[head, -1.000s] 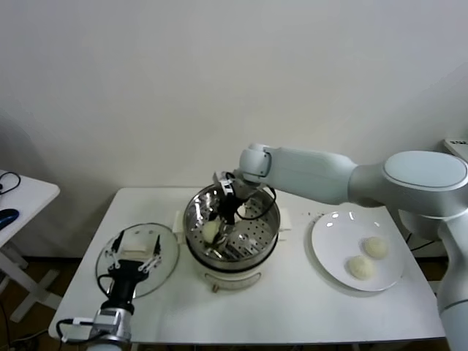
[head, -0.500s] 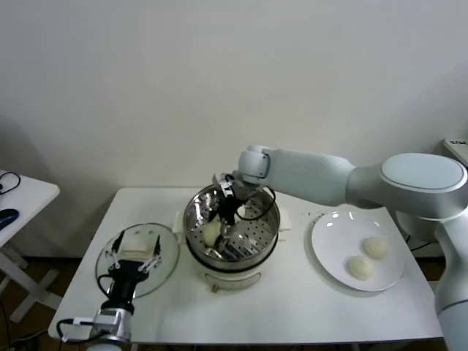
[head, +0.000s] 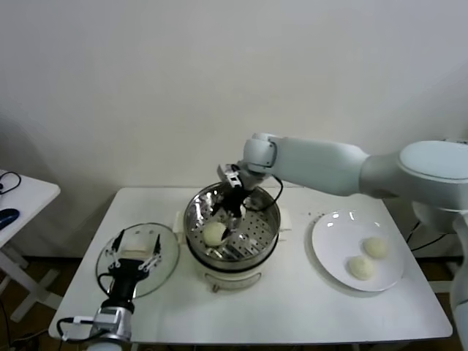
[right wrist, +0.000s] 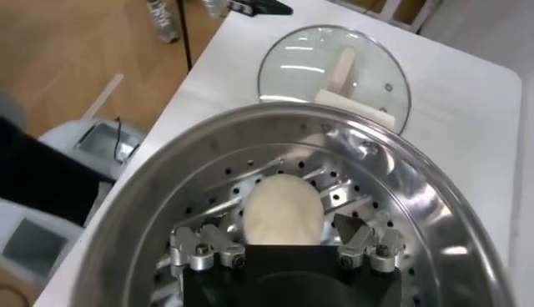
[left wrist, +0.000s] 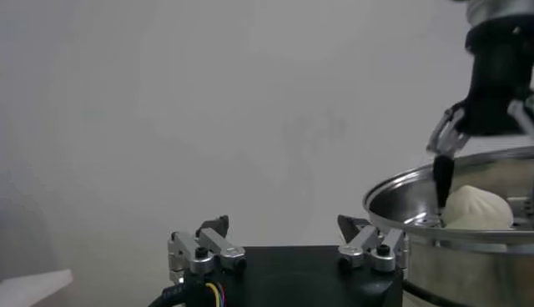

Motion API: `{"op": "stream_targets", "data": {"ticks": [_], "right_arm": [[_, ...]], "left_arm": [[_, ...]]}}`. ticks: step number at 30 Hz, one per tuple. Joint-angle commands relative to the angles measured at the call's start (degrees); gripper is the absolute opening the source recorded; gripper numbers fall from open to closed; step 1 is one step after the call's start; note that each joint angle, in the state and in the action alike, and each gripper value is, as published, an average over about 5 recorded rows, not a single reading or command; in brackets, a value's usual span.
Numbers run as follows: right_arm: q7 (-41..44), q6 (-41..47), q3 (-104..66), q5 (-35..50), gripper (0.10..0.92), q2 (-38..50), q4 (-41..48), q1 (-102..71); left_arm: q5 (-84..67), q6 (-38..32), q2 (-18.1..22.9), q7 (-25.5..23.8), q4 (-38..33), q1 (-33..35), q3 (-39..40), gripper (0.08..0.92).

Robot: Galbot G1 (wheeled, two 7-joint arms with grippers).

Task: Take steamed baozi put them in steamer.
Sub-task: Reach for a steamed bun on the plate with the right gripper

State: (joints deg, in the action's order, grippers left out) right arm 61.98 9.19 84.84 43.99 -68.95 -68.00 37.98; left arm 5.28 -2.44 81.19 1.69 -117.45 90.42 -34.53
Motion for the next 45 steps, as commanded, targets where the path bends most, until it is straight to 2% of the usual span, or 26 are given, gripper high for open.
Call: {"op": "stream_targets", "data": {"ticks": [1,6,11,18,25,31,37,45], "right_arm": [[3.4,-1.2,2.7,-0.5,0.823,12.4,-10.6,11.1],[6.3,-3.5,3.9,-6.4,0.823,25.9,-16.6,15.7],[9.3,-7.2,3.6,-15.6,0.823,38.5,-18.0,14.4],[10.7,-9.6,-14.1,-26.3,0.823,50.2,-14.1,-6.9],[11.7,-11.5,-37.9,-34.9,0.823,51.3,-8.4,-33.0],[11.7,-13.1,-47.6,-39.9,0.823,49.5,-5.3,-45.2],[11.4,-13.7,-50.5,-42.9,0.823,47.2,-3.4,-51.2],[9.7,-13.8,-49.6,-44.9,0.823,43.4,-1.0,-50.7]], "left_arm": [[-0.2,0.0,-0.2,0.1,0.2,-0.1,0.0,0.823],[-0.8,-0.1,-0.5,0.5,0.3,-0.7,-0.1,0.823],[-1.0,-0.1,-1.0,0.8,0.2,-1.1,0.0,0.823],[-4.0,-3.0,-1.7,-1.9,-0.5,-0.7,0.2,0.823],[-3.8,-5.7,-1.1,-3.2,-1.2,0.4,1.2,0.823],[-2.7,-5.9,0.1,-3.2,-1.5,1.5,1.6,0.823],[-2.2,-6.0,0.7,-3.2,-1.3,2.1,1.8,0.823],[-2.1,-5.8,0.6,-3.1,-1.0,2.0,1.7,0.823]]}}
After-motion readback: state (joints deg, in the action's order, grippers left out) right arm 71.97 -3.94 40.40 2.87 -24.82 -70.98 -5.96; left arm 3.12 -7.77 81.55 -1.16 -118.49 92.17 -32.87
